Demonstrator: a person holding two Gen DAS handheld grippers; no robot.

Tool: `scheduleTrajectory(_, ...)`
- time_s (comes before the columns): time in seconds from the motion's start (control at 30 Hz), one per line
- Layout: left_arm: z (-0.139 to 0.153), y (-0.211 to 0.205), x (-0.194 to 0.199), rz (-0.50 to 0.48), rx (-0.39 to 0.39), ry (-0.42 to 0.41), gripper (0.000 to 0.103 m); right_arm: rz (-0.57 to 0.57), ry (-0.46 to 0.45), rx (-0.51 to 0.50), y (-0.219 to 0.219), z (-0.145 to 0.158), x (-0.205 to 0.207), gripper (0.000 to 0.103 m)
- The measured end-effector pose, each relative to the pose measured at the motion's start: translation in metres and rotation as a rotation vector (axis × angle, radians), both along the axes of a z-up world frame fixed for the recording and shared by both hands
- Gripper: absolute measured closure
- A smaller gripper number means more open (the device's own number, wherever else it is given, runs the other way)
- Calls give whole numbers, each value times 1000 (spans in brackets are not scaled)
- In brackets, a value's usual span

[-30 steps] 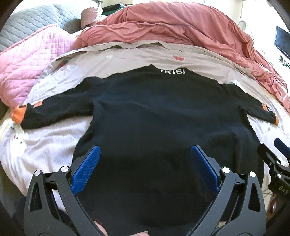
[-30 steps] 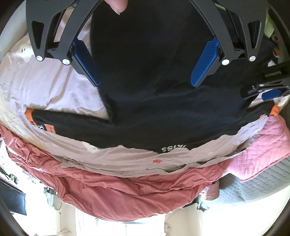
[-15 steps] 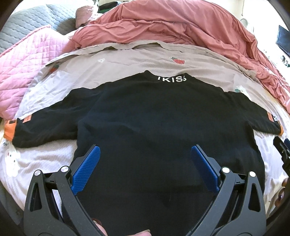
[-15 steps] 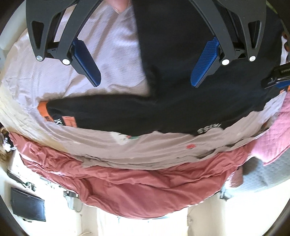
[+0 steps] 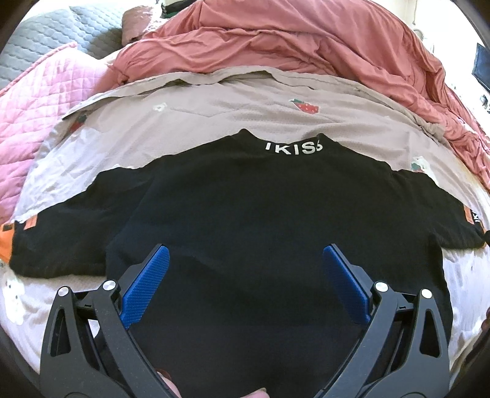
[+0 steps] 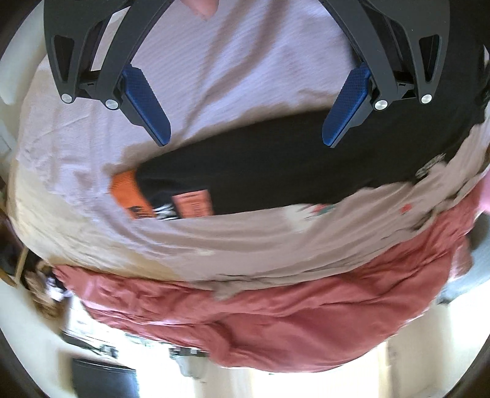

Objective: Fold small clothes
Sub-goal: 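Move the right gripper to the orange cuff and grasp it, then carry the cuff across the shirt body with the right gripper and release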

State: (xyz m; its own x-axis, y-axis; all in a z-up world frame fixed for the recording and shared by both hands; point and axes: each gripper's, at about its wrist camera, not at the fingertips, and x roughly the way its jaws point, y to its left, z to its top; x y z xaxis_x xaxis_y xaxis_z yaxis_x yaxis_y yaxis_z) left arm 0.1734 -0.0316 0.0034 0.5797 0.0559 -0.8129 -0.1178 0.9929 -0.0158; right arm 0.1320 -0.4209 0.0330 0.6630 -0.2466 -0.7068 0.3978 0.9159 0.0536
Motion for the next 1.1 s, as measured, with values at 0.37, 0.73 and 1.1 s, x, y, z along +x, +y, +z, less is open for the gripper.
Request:
scheduleTrajectory(0.37, -22, -1, 47, 3, -45, 34, 9, -227, 80, 91, -111, -27, 19, 4)
scheduleTrajectory(0.73, -52, 8, 68, 31, -33, 21, 9, -217, 103, 141, -141, -49, 54, 68)
scheduleTrajectory(1.1, -59, 21, 62, 33, -89, 10, 9, -58, -89, 175, -106, 2, 47, 82)
